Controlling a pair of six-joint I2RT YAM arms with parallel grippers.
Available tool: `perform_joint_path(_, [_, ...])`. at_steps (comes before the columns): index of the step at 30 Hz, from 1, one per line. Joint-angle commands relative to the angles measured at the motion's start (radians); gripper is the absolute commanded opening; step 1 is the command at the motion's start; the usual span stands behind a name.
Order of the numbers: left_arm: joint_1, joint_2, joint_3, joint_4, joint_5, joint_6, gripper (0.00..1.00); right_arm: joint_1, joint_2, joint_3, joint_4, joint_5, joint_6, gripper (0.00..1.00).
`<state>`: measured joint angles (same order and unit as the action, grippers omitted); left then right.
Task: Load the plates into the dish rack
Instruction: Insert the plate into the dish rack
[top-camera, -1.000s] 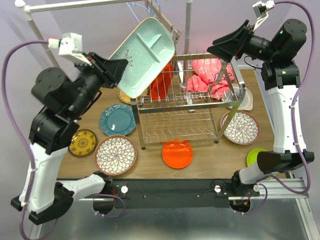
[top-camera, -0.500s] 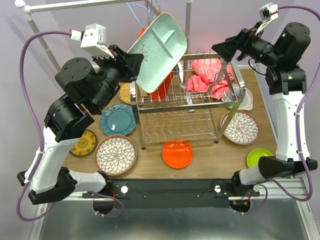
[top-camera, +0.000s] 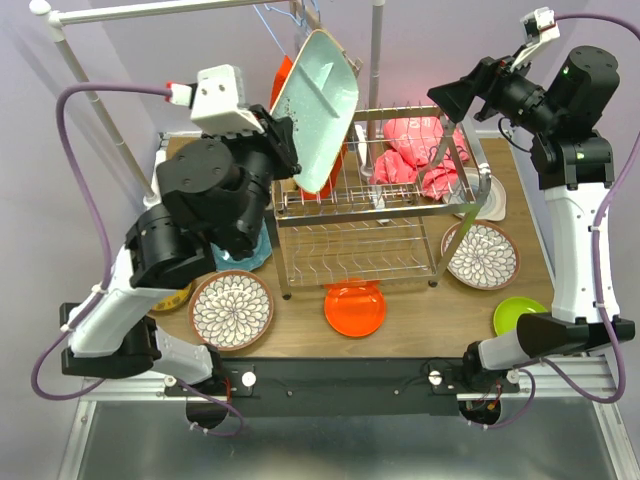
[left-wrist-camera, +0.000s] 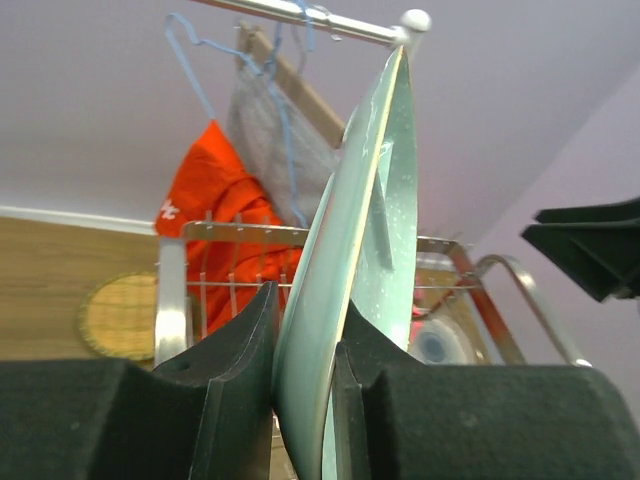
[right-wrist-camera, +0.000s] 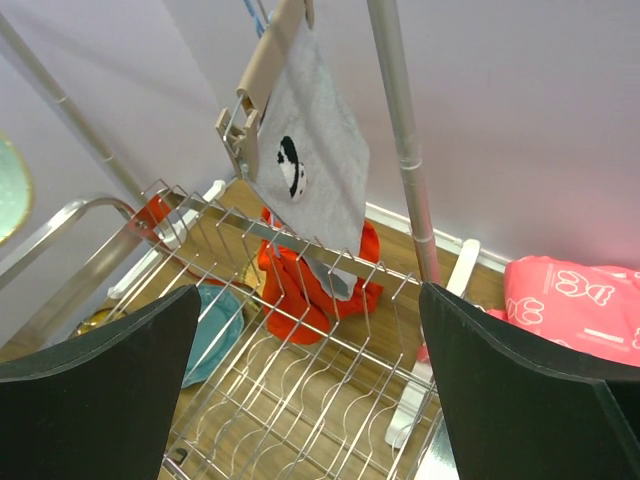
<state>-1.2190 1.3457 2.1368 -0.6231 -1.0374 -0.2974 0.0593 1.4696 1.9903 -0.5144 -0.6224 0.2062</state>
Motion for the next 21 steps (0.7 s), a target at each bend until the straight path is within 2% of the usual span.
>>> perform_joint_path(1, [-0.082, 0.026, 0.026, 0.186, -0.393, 0.156, 0.00, -0.001, -0.029, -0.011, -0.015, 0.043, -0.022, 0.99])
perform_joint_path(2, [-0.091, 0.020, 0.000, 0.232, -0.473, 0.206, 0.00, -0.001, -0.029, -0.013, -0.015, 0.043, -0.022, 0.99])
perform_joint_path(3, [-0.097, 0.009, -0.094, 0.306, -0.515, 0.277, 0.00, -0.001, -0.029, -0.018, -0.015, 0.039, -0.022, 0.99])
perform_joint_path(4, [-0.105, -0.032, -0.170, 0.606, -0.553, 0.589, 0.00, 0.002, -0.031, -0.019, -0.015, 0.036, -0.021, 0.99])
perform_joint_path(5, [-0.105, -0.058, -0.266, 0.883, -0.606, 0.823, 0.00, 0.001, -0.032, -0.022, -0.015, 0.035, -0.021, 1.00])
perform_joint_path(6, [-0.105, -0.083, -0.475, 1.236, -0.607, 1.150, 0.00, 0.001, -0.032, -0.024, -0.015, 0.036, -0.019, 1.00])
perform_joint_path(7, [-0.097, -0.085, -0.529, 1.881, -0.609, 1.399, 0.00, 0.001, -0.034, -0.028, -0.016, 0.035, -0.018, 1.00])
perform_joint_path(8, [-0.082, -0.066, -0.543, 2.027, -0.637, 1.674, 0.00, 0.001, -0.035, -0.030, -0.015, 0.036, -0.018, 1.00])
perform_joint_path(11, [-0.063, -0.013, -0.554, 2.213, -0.664, 1.831, 0.00, 0.000, -0.037, -0.035, -0.015, 0.038, -0.014, 1.00])
perform_joint_path(17, [-0.036, 0.052, -0.488, 2.367, -0.656, 1.986, 0.00, 0.001, -0.049, -0.045, -0.015, 0.041, -0.014, 1.00])
perform_joint_path(21, [-0.007, 0.066, -0.454, 2.412, -0.655, 2.051, 0.00, 0.001, -0.057, -0.053, -0.015, 0.047, -0.014, 1.00])
